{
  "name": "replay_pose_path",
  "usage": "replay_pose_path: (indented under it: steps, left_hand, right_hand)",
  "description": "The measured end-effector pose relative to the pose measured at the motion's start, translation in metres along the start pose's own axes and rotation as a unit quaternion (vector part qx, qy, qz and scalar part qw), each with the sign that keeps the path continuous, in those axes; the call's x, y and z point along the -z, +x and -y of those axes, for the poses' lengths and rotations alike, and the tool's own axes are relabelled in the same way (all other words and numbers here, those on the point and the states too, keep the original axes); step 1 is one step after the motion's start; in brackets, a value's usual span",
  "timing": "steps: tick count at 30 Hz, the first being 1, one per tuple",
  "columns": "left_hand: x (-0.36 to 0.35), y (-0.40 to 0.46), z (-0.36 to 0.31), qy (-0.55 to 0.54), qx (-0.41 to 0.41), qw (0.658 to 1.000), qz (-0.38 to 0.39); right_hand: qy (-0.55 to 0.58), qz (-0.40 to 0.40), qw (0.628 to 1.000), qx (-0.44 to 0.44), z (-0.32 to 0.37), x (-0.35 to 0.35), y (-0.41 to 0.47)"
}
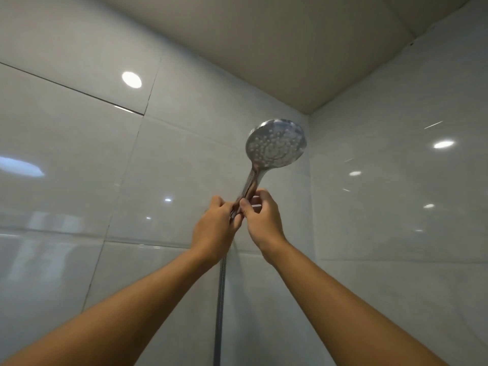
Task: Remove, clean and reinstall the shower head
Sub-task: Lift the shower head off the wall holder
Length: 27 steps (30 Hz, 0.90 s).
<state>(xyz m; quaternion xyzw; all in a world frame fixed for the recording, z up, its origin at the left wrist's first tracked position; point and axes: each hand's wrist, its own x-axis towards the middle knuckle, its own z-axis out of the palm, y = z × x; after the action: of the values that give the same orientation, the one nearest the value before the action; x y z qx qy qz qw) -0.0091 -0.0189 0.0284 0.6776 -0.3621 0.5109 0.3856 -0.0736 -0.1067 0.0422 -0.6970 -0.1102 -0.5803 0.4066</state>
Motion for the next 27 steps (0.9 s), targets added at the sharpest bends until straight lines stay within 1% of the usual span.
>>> replay_pose_path:
  steps: [4,9,14,18,20,22,24,27]
  left_hand:
    - [0.005,-0.010,-0.024,0.012,-0.028,0.999,0.014]
    - [-0.001,-0.049,-0.047,-0.018,-0.007,0.998,0.053]
    - [-0.013,-0.132,-0.069,-0.095,0.005,0.985,0.144]
    - [-0.028,-0.209,-0.082,-0.143,0.016,0.969,0.200]
    - [-0.038,-0.248,-0.088,-0.163,0.033,0.962,0.216]
    - [-0.045,-0.289,-0.096,-0.186,0.063,0.957,0.215]
    - [-0.049,-0.331,-0.103,-0.216,0.105,0.945,0.223]
    - [-0.052,-0.399,-0.116,-0.247,0.181,0.920,0.243]
  right_hand:
    - [0.007,-0.026,1.000,-0.010,0.006,0.018,-0.006]
    - [0.019,-0.002,0.999,-0.050,0.004,0.048,-0.040]
    - [0.044,0.053,0.990,-0.122,-0.012,0.090,-0.117]
    - [0.056,0.042,0.982,-0.177,-0.040,0.122,-0.187]
    - [0.066,0.029,0.974,-0.215,-0.053,0.138,-0.222]
    - [0.092,0.013,0.959,-0.267,-0.063,0.152,-0.256]
    - [0.113,-0.002,0.942,-0.317,-0.071,0.165,-0.290]
    - [0.111,-0.020,0.918,-0.381,-0.086,0.179,-0.346]
